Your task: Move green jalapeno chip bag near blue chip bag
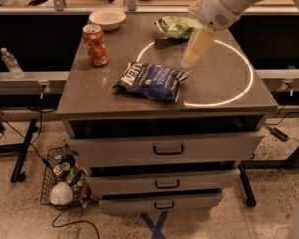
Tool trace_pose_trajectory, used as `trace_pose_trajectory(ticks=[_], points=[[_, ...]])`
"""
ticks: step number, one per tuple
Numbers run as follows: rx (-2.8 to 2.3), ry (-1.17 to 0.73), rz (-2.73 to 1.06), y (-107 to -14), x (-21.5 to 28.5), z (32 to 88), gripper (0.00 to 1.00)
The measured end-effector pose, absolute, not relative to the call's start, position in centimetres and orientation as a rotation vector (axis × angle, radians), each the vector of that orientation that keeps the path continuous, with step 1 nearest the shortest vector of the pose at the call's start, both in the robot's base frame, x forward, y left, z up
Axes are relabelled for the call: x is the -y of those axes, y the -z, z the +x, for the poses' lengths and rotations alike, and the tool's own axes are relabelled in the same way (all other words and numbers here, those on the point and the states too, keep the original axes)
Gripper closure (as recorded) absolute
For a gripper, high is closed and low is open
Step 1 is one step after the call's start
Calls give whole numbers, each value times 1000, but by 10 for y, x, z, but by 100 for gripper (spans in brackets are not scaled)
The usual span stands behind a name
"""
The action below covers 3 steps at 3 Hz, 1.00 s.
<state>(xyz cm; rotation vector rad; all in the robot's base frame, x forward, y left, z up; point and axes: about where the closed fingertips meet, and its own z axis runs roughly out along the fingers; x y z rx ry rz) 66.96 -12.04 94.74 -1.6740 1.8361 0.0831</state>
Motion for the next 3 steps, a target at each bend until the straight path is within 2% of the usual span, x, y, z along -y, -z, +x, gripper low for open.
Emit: trace_pose_trajectory(ticks=[3], points=[[-1800,-16,-1547,-965,123,712,0]])
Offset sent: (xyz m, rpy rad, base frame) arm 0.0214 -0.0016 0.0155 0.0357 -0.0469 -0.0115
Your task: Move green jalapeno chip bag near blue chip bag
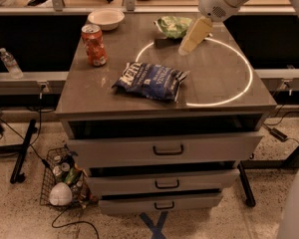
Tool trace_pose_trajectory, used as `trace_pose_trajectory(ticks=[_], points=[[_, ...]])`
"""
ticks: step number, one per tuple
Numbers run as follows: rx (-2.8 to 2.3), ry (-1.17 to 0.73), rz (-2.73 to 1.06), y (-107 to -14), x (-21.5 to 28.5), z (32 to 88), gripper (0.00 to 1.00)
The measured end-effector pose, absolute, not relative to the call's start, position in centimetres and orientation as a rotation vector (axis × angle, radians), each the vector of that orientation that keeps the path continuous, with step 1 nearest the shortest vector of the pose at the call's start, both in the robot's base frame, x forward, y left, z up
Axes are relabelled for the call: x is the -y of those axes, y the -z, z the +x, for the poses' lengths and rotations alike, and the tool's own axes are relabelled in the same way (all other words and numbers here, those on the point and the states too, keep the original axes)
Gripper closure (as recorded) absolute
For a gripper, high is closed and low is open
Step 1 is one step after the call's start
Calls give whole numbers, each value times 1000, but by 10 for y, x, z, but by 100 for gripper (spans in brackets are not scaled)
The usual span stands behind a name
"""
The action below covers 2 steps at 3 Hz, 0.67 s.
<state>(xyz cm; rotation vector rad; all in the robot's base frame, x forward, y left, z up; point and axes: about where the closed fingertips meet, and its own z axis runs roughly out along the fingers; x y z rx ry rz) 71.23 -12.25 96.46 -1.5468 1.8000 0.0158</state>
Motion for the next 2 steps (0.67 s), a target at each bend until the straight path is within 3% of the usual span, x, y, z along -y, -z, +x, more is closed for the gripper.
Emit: trace_pose_trajectory(ticks=[2], points=[[-1784,11,-1196,-938,137,829,0]])
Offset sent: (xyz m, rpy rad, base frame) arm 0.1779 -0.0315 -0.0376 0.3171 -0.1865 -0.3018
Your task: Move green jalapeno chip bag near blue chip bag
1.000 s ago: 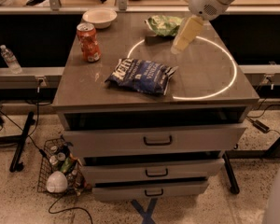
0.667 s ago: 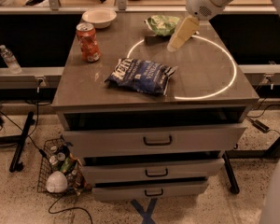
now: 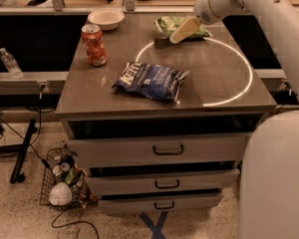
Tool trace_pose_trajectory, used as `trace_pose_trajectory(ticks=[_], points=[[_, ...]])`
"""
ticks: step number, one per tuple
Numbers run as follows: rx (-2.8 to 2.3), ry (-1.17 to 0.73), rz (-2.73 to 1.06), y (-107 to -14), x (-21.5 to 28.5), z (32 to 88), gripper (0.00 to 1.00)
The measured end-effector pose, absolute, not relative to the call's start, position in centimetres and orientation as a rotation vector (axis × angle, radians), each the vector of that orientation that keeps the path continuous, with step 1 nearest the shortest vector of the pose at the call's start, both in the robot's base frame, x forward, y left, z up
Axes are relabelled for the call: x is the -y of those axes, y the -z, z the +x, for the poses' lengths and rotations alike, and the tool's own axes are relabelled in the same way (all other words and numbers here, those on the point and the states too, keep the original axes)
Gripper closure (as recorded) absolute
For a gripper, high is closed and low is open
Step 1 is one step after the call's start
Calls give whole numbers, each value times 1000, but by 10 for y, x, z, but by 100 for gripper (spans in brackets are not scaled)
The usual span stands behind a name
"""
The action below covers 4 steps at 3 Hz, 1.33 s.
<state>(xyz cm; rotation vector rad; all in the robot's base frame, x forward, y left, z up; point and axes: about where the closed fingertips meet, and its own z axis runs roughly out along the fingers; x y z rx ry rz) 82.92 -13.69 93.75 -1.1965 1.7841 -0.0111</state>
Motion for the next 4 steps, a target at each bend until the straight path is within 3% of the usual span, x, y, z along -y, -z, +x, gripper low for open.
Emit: trace_pose_trajectory(ticks=[2,3,4], points=[[-1822,-103,-964,-893,128,899,0],[-1854,-113,-890,-880,127,916,18],[-1876,-121,-850,-877,126,922,43]])
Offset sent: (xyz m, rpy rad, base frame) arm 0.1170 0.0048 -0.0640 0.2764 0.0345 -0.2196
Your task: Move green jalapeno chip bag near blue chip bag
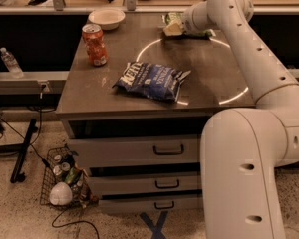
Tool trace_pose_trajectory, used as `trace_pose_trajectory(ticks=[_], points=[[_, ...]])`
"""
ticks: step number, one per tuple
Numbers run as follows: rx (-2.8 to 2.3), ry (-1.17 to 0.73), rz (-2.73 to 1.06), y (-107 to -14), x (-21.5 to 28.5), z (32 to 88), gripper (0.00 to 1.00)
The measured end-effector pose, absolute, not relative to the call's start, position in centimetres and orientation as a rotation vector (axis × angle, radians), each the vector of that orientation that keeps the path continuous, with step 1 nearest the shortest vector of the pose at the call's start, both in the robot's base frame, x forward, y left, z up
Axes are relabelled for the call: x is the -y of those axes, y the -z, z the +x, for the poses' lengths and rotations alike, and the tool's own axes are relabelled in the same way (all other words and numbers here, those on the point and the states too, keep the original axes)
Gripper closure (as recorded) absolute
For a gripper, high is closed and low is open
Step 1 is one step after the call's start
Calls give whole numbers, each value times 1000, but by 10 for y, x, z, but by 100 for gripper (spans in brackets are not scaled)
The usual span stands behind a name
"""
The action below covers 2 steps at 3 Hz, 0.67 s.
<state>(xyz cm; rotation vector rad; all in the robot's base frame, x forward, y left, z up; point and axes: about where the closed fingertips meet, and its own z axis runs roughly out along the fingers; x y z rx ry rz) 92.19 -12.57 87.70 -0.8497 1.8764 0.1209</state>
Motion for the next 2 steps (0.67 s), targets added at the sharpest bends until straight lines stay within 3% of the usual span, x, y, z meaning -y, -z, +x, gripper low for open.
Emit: trace_pose_trajectory(ticks=[1,2], points=[[-1908,-125,-826,-874,127,919,65],[-1915,-131,-828,-870,123,919,95]])
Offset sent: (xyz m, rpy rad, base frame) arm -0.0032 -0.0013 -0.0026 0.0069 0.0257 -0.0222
